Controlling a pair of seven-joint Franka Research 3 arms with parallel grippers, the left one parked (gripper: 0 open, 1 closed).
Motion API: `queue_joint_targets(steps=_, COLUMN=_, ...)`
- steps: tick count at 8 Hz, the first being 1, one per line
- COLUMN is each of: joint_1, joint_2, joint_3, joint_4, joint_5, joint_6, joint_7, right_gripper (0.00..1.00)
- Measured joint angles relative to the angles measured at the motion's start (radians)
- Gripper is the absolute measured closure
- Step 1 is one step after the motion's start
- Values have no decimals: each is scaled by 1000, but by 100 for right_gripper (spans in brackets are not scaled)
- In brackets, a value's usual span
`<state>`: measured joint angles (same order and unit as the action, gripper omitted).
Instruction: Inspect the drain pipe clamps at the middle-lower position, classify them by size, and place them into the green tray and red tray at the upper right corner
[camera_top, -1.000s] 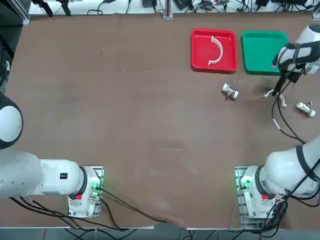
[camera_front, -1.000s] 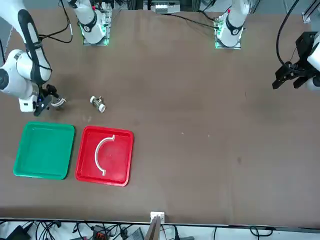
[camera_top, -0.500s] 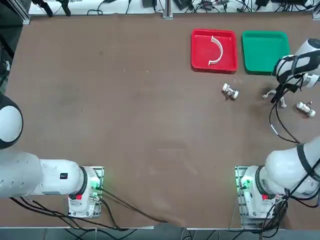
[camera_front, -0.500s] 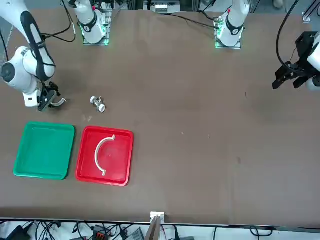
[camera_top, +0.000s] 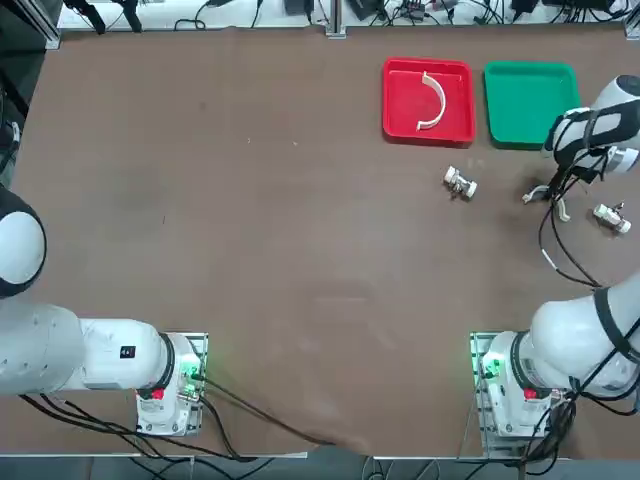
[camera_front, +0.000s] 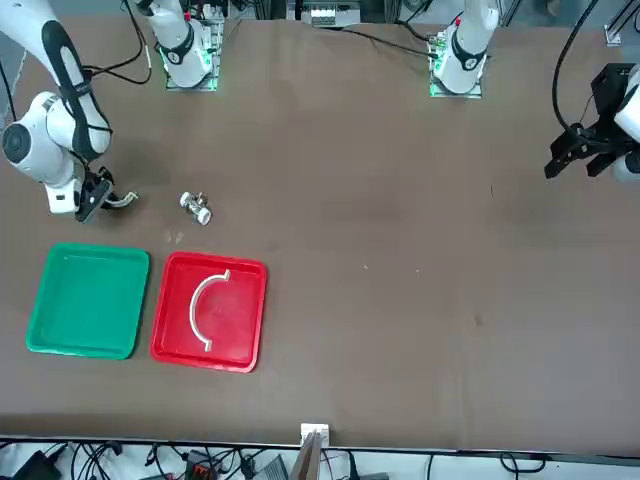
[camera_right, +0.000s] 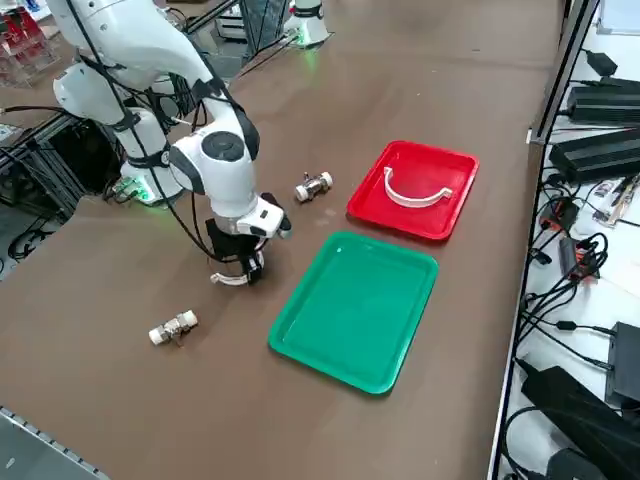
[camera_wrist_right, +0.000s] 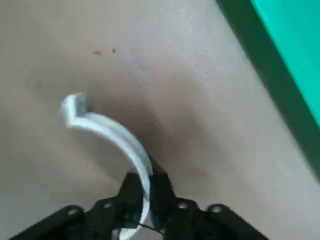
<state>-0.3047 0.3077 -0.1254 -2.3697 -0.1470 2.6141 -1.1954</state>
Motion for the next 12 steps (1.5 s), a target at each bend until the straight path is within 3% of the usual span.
queue_joint_targets(steps=2, joint_1=0, joint_2=-26, joint_3=3, joint_4=30, joint_5=0, joint_6=-32, joint_7=16, right_gripper=93)
queue_joint_targets(steps=3, joint_1=1, joint_2=-48, joint_3=8, joint_4=88, joint_5=0, joint_6=-119, joint_7=26, right_gripper=93)
queue_joint_targets(steps=5, joint_1=10, joint_2=-51, joint_3=18, joint_4=300, joint_5=2, joint_6=-341, joint_7=38, right_gripper=93)
queue_joint_targets(steps=6, joint_1=25, joint_2=-13, joint_3=23, joint_4=413, joint_5=17, joint_6=-390, joint_7=58, right_gripper=93)
queue_joint_targets(steps=9, joint_1=88, joint_2=263, joint_3=29, joint_4=756, joint_5=80, joint_6=-401, joint_7=154, right_gripper=95)
queue_joint_targets(steps=11, joint_1=111, joint_2=426, joint_3=29, joint_4=910, joint_5=86, joint_6=-404, joint_7=274, right_gripper=94)
queue_joint_targets(steps=12, joint_1=121, joint_2=463, joint_3=29, joint_4=943, joint_5=86, joint_6=-408, joint_7=339, right_gripper=81)
